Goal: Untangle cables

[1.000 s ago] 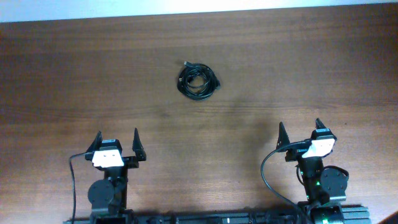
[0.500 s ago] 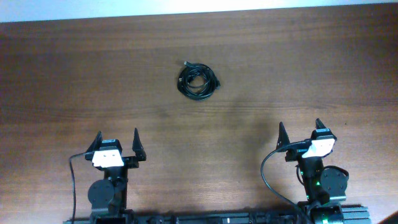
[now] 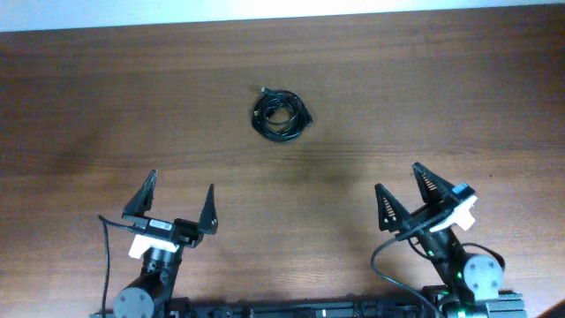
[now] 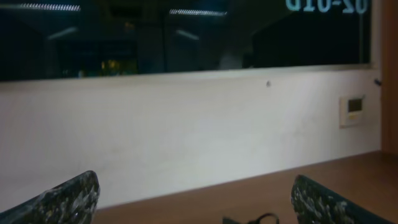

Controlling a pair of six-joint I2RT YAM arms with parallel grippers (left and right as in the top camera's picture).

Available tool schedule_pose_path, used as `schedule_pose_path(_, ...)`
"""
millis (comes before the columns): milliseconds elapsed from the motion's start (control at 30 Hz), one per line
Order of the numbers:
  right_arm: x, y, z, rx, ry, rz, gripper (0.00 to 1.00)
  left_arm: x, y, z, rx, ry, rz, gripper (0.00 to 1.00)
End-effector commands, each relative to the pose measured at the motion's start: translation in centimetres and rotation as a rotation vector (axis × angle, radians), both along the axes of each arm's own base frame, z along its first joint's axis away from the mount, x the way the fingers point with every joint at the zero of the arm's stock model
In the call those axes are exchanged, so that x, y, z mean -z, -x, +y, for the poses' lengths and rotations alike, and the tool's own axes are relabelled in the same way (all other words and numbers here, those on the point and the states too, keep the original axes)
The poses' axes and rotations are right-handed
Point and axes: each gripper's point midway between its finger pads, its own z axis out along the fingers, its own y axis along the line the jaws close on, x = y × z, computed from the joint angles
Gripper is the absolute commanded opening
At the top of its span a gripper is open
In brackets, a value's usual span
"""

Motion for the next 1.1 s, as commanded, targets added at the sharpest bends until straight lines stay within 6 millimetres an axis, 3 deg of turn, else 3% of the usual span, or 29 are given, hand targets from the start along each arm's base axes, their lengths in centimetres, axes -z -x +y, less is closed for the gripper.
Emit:
schedule_pose_path(0,-5.9,2.0,-0.2,-0.001,-0.033,-0.212,0.98,-6.4,2.1,-0.5,0.014,-0.050,-0.121,0.99)
schedule_pose_path(100,-9.7,2.7,-1.2,0.102,0.073,-0.235,0.98,-10.0,1.6,-0.4,-0.018,-0.126,-0.032,0.99)
schedule_pose_path(200,-10.8,2.0,-1.8,0.150,0.231,-0.004,0.98,-11.1,-2.2,-1.0,0.034,-0.237,0.321,0.99)
schedule_pose_path(300,-11.6,0.6,-0.7,0.049,0.275,0.240,0.98,-10.3,-6.8,-2.2,0.162,-0.213,0.690,0.99)
schedule_pose_path(400,-12.7,-1.5,1.0,-0.090,0.301,0.421,0.98,-9.3,-9.9,-4.4,0.362,-0.144,0.965,0.99)
schedule_pose_path(467,-12.8,-2.8,2.5,-0.212,0.273,0.549,0.98,-8.9,-11.1,-6.4,0.524,-0.081,1.028,0.99)
schedule_pose_path(533,-12.8,-3.4,5.1,-0.421,0.164,0.644,0.98,-7.1,-12.4,-7.5,0.627,-0.022,1.092,0.99)
schedule_pose_path(567,-12.2,-3.8,6.0,-0.501,0.127,0.683,0.98,-5.8,-13.3,-7.4,0.627,-0.010,1.129,0.99)
schedule_pose_path(600,-11.2,-5.7,6.5,-0.529,0.080,0.735,0.98,-4.3,-14.3,-7.1,0.597,-0.001,1.174,0.99)
schedule_pose_path(633,-9.8,-7.2,7.2,-0.550,0.069,0.779,0.98,-1.5,-16.1,-5.0,0.400,0.100,1.315,0.99)
schedule_pose_path(700,-6.4,-9.6,9.0,-0.550,0.077,0.883,0.98,2.6,-17.8,-1.4,0.058,0.269,1.489,0.99)
schedule_pose_path(733,-3.8,-11.8,9.9,-0.484,0.135,0.946,0.98,4.2,-18.3,-1.1,0.033,0.277,1.530,0.99)
schedule_pose_path(800,-1.5,-15.3,10.3,-0.341,0.252,1.037,0.98,5.9,-18.7,-1.1,0.028,0.280,1.572,0.99)
schedule_pose_path(867,-0.5,-17.2,10.7,-0.270,0.339,1.171,0.99,6.8,-19.0,-1.1,0.026,0.282,1.592,0.99)
schedule_pose_path(933,0.9,-19.4,12.8,-0.299,0.309,1.192,0.98,7.1,-19.8,-0.7,0.003,0.271,1.572,0.99)
schedule_pose_path(1067,6.8,-21.6,16.2,-0.259,0.193,1.340,1.00,7.9,-18.5,-0.1,-0.044,0.256,1.634,0.99)
